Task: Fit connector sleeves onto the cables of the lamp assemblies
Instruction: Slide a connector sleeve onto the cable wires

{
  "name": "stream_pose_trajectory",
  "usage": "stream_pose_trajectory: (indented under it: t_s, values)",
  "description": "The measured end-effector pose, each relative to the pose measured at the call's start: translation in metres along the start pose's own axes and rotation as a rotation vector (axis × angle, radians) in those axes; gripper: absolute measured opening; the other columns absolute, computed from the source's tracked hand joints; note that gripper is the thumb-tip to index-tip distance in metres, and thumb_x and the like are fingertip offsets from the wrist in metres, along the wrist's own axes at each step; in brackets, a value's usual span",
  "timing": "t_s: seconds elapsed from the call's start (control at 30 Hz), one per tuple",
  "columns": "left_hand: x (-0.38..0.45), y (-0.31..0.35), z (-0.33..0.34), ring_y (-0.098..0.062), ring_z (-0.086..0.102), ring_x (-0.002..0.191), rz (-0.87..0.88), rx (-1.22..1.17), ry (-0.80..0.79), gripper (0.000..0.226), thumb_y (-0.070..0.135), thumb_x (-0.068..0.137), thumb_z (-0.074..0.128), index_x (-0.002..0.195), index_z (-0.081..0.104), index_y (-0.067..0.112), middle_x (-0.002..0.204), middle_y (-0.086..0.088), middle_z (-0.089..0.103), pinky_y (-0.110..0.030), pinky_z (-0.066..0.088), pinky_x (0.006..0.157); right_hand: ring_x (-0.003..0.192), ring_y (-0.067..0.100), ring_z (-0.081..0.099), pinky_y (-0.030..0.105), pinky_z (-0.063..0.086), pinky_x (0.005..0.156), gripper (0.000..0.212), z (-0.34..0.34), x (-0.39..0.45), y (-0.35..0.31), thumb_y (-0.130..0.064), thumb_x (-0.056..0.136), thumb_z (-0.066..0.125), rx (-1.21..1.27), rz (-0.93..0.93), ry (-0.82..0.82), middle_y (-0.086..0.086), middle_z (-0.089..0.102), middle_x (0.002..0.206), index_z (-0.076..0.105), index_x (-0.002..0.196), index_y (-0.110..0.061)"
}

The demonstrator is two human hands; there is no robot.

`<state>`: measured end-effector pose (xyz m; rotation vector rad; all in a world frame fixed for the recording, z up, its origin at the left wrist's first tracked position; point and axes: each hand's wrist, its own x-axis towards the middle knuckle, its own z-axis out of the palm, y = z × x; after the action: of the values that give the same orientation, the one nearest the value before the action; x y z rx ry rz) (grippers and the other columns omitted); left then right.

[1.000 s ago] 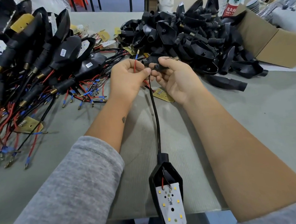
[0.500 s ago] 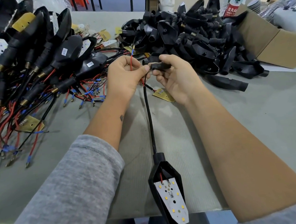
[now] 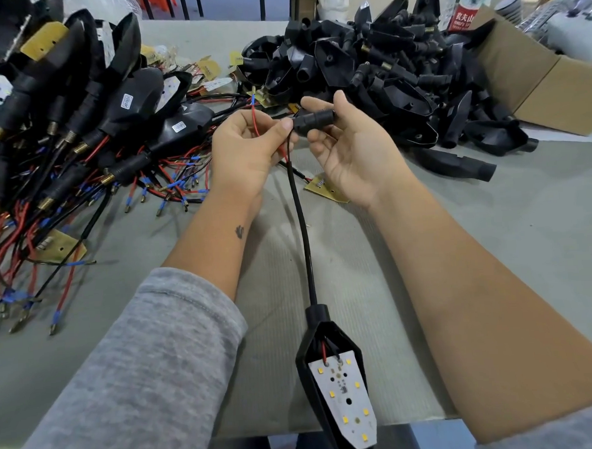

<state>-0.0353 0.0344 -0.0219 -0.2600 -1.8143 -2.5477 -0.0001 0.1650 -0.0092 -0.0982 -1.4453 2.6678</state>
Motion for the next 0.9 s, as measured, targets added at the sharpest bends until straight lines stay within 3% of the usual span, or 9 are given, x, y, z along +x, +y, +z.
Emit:
stream_pose_trajectory:
  t_s: [0.23,0.43,0.7,0.9]
  values:
    - [-0.0006,0.0024,0.0069,-0.015,0.069,0.066,-0.065,-0.107,-0.002,0.013,-0.005,0.089,0.063,0.084,0.056,0.004,0.074,-0.008,0.065,-0.023,0.057,0.068,0.059,0.009,0.055,0.017,0.047,0.056,0.016,-0.0023,0.0040,0.0008,-0.013,0.099,0.053,-0.015,-0.069,0.137,0.008,0.063,0.078,0.064,0.091,-0.004]
    - [-0.0008,0.0003,0.0069,-0.021,0.067,0.085,-0.065,0.020,-0.046,0.029,-0.016,0.081,0.063,0.088,0.055,0.010,0.084,-0.006,0.066,-0.034,0.058,0.086,0.054,0.008,0.054,0.015,0.046,0.051,0.020,-0.0044,0.0068,0.0010,-0.016,0.097,0.058,0.031,-0.048,0.216,0.005,0.062,0.068,0.064,0.083,-0.004]
    - [0.0011,-0.0039,0.0031,-0.016,0.061,0.082,0.016,0.120,-0.049,0.029,-0.012,0.080,0.069,0.085,0.055,0.013,0.086,-0.006,0.059,-0.027,0.057,0.079,0.049,0.006,0.046,0.015,0.038,0.042,0.023,-0.0064,0.0068,0.0021,-0.027,0.094,0.064,-0.033,-0.006,0.153,-0.001,0.058,0.061,0.065,0.083,-0.006]
    - [0.0015,-0.0061,0.0032,-0.011,0.062,0.080,0.032,0.136,-0.103,0.030,-0.012,0.081,0.068,0.086,0.055,0.014,0.085,-0.003,0.059,-0.024,0.057,0.075,0.048,0.007,0.045,0.017,0.036,0.043,0.042,-0.0052,0.0086,0.0042,-0.042,0.099,0.050,-0.153,-0.005,0.120,-0.001,0.057,0.059,0.068,0.087,-0.006]
